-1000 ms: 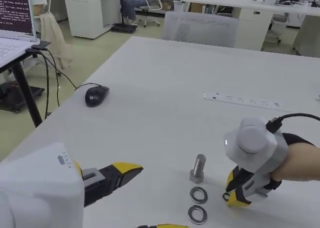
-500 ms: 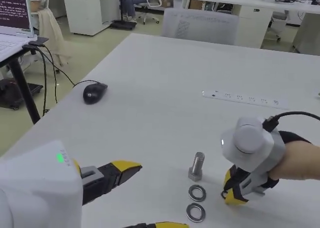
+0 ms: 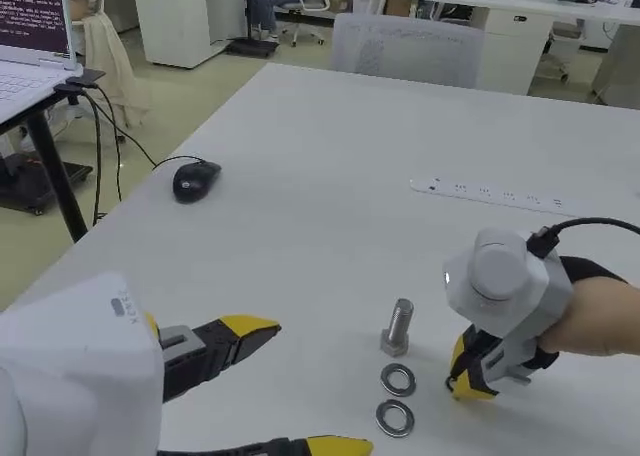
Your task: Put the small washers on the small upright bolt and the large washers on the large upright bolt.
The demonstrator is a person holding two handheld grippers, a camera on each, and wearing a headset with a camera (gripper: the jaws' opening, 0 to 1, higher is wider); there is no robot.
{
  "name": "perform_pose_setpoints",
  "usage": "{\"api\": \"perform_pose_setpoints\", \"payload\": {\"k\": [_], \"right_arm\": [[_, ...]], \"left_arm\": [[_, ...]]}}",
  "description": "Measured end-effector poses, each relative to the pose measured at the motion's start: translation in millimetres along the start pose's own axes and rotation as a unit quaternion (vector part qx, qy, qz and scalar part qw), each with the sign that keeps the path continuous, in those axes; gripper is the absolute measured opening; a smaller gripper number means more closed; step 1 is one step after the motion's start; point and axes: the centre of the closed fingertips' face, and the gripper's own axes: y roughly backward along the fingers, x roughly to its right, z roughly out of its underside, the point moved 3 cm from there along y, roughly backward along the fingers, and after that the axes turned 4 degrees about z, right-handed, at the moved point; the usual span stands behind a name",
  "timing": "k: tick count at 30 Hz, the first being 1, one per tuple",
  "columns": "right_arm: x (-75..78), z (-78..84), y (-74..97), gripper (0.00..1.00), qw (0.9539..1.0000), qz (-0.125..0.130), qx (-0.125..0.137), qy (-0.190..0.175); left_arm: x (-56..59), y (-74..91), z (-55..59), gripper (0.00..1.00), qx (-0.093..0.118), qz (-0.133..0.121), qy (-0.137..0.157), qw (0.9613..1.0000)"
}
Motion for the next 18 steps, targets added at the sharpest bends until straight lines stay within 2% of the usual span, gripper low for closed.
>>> {"api": "perform_pose_setpoints", "payload": {"k": [6,12,18], "right_arm": [[-5.4,3.4,7.9,0.12,0.9998,-0.005,0.009,-0.017],[-7.5,10.6,19.7,0.12,0.9997,0.001,0.011,-0.023],[-5.6,23.7,29.9,0.12,0.9991,0.008,0.007,-0.041]], "left_arm": [[0.4,-0.1,0.6,0.61,-0.002,-0.001,0.0,1.0],[4.7,-4.6,-1.7,0.61,-0.002,0.009,-0.005,1.0],[6.5,-7.2,-2.4,0.61,-0.004,0.014,-0.008,0.9999]]}}
